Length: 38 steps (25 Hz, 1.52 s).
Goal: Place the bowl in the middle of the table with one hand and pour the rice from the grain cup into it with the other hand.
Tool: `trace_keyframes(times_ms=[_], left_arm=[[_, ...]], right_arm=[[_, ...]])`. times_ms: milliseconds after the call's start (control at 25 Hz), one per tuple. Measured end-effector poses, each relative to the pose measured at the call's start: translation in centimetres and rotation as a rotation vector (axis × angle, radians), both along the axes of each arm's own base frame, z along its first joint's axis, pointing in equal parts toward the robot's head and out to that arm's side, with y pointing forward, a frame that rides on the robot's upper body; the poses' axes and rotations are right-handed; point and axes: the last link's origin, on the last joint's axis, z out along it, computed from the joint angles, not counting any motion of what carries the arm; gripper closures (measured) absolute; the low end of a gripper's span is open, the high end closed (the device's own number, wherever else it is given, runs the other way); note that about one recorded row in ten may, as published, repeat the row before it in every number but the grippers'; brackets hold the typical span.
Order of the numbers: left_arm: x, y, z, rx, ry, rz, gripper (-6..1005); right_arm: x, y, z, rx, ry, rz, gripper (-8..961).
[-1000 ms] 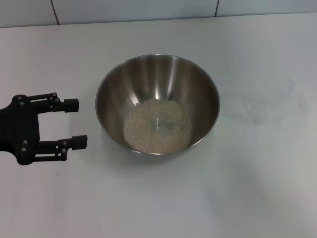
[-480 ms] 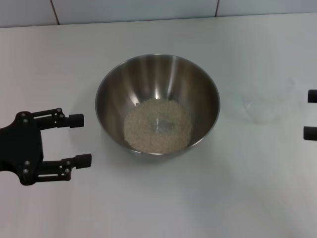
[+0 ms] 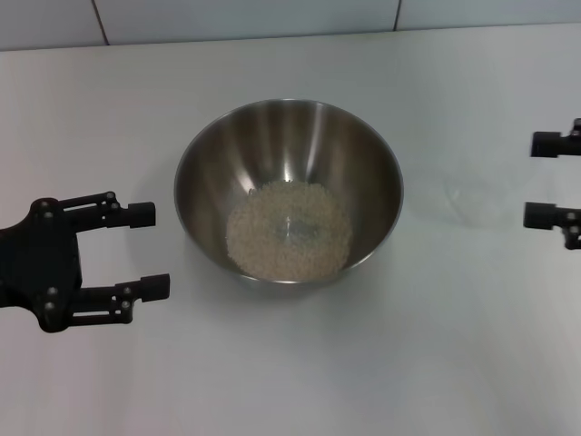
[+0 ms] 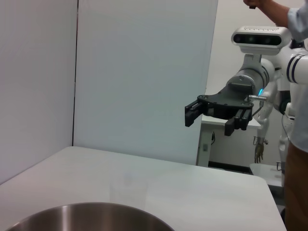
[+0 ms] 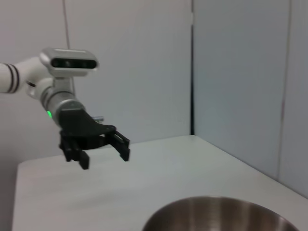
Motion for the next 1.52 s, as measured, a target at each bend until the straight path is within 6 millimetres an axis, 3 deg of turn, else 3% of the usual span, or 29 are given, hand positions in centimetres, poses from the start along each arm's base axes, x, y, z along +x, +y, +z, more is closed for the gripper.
trace_keyframes(times_ms=[520, 1000, 1520], left_arm=[[0.0, 0.0, 0.0, 0.000, 0.000, 0.002, 221], [0.4, 0.4, 0.0, -0.031, 0.004, 0.027, 220], [0.6, 0.9, 0.0, -0.015, 0.004, 0.023, 220]], right_arm=[[-1.8, 1.4, -2.4, -0.088, -0.015, 0.112, 201], [-3.3, 2.6, -4.4, -0.192, -0.138, 0.076, 200], [-3.7, 2.7, -4.5, -0.164, -0.142, 0.124, 200]])
